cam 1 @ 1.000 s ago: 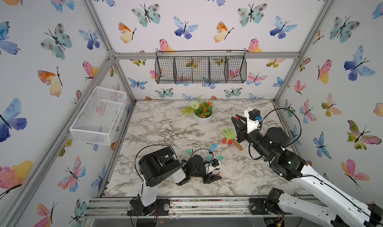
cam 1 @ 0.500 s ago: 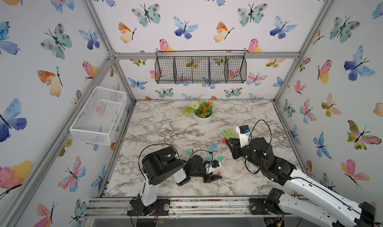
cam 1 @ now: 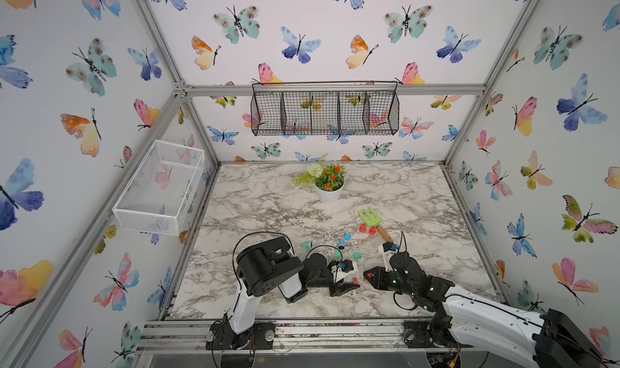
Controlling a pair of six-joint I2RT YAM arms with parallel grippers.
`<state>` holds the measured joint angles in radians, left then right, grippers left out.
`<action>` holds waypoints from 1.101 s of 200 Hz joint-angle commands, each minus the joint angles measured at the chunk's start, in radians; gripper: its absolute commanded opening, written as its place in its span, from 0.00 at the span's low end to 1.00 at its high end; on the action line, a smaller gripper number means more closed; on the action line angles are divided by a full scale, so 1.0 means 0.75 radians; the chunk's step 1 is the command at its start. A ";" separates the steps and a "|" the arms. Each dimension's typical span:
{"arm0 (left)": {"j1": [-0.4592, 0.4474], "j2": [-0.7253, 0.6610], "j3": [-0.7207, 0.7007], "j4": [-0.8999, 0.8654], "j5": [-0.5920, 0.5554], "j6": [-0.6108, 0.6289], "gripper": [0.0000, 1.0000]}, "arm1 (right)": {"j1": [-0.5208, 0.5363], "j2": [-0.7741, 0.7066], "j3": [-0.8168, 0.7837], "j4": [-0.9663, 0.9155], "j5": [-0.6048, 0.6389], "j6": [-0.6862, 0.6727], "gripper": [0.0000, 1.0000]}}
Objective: Close the stamp cap
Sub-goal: Place the cover at the center of the board.
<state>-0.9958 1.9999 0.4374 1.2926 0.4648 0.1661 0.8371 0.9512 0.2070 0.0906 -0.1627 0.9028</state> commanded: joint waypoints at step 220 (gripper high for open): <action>0.007 -0.116 -0.001 -0.040 0.009 -0.014 0.59 | -0.014 0.346 0.120 0.187 -0.065 -0.019 0.02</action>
<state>-0.9947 1.9568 0.4400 1.2720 0.4664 0.1600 0.8318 1.2690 0.2714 0.3191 -0.2779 0.9165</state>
